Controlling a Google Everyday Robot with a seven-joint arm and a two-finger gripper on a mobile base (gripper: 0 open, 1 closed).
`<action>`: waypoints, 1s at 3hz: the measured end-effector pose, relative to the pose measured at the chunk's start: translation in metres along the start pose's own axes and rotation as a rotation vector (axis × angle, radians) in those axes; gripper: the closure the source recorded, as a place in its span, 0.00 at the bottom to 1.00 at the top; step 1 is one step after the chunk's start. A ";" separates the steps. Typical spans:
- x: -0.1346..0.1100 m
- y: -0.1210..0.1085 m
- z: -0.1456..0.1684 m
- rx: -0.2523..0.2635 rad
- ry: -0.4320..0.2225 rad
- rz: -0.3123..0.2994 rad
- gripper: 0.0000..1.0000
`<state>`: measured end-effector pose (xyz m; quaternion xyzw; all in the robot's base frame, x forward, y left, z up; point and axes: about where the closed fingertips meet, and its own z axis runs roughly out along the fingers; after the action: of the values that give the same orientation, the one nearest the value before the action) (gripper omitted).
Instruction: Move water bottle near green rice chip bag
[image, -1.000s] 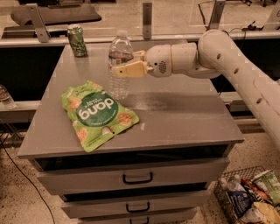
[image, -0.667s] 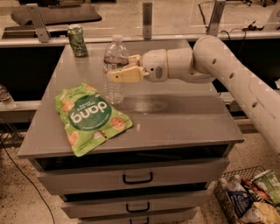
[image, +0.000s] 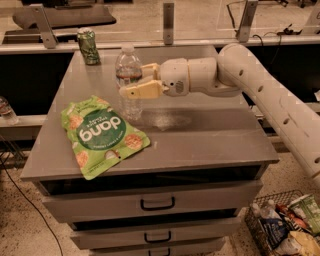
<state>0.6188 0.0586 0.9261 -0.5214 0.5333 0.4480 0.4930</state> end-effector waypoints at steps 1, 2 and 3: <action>-0.003 0.002 0.002 -0.018 -0.004 -0.030 0.00; -0.004 0.003 0.002 -0.024 -0.004 -0.040 0.00; -0.013 -0.011 -0.012 0.020 0.016 -0.084 0.00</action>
Offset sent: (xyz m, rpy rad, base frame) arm -0.0019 -0.0026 0.0057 -0.0026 -0.0564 0.0318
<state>0.6283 0.0472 0.9408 -0.5420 0.5193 0.4175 0.5121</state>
